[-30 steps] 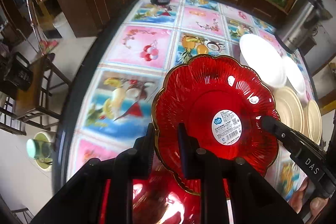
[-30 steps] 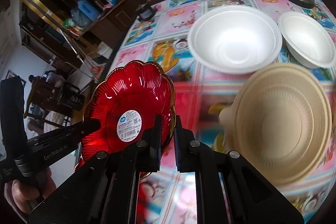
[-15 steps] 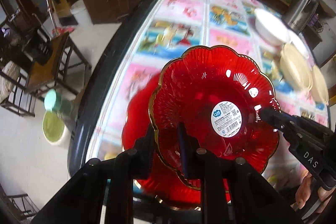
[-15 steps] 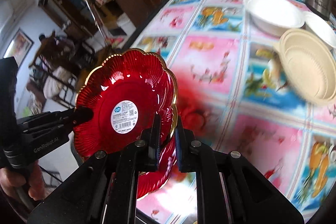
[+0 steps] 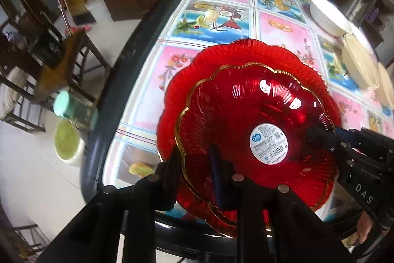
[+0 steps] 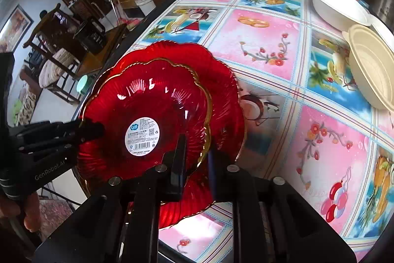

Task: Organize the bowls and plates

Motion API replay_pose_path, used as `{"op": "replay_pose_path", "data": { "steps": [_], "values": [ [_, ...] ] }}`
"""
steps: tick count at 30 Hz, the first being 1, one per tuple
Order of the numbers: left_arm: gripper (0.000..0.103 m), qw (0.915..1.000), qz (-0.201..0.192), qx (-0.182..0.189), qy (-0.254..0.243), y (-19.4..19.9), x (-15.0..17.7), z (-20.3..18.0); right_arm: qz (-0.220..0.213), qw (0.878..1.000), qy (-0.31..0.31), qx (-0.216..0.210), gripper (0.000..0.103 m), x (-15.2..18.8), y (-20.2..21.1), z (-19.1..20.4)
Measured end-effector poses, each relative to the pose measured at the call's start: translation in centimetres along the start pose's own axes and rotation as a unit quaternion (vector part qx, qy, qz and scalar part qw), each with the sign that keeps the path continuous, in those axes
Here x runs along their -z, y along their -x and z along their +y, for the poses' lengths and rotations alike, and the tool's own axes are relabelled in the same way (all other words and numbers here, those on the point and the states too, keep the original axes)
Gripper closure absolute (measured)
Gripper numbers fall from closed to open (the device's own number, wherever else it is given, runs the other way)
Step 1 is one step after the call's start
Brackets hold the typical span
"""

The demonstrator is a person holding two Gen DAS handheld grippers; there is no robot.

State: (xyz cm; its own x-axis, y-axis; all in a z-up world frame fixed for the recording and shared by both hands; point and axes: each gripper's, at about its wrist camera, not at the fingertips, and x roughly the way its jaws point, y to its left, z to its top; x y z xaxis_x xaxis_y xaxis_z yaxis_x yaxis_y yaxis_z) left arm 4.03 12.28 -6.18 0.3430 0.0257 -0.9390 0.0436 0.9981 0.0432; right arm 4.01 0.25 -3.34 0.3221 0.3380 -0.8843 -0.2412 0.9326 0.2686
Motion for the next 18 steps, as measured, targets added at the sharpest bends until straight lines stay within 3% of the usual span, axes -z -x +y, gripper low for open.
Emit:
{"op": "replay_pose_path", "data": {
  "steps": [4, 8, 11, 14, 17, 18],
  "values": [
    [0.08, 0.9994, -0.02, -0.022, -0.02, 0.5, 0.4, -0.2, 0.008, 0.999, 0.033, 0.023, 0.083, -0.3, -0.1, 0.7],
    [0.08, 0.9992, -0.032, -0.018, -0.015, 1.5, 0.6, 0.2, -0.013, 0.996, 0.065, 0.061, 0.083, -0.5, 1.2, 1.0],
    [0.08, 0.998, -0.059, -0.021, -0.009, 2.9, 1.0, 0.3, -0.037, 0.998, 0.056, 0.008, 0.083, -0.8, 3.0, -0.1],
    [0.08, 0.992, -0.119, -0.043, -0.003, 5.2, 1.7, -0.5, -0.074, 0.995, 0.046, -0.051, 0.083, -0.7, 4.9, -1.4],
    [0.062, 0.9797, -0.191, -0.06, -0.005, 7.7, 2.6, -2.4, -0.161, 0.979, 0.037, -0.12, 0.082, 0.3, 8.3, -3.6],
    [0.048, 0.9745, -0.216, -0.062, -0.006, 8.4, 2.9, -3.2, -0.183, 0.975, 0.038, -0.123, 0.08, 0.7, 9.1, -3.9]
  ]
}}
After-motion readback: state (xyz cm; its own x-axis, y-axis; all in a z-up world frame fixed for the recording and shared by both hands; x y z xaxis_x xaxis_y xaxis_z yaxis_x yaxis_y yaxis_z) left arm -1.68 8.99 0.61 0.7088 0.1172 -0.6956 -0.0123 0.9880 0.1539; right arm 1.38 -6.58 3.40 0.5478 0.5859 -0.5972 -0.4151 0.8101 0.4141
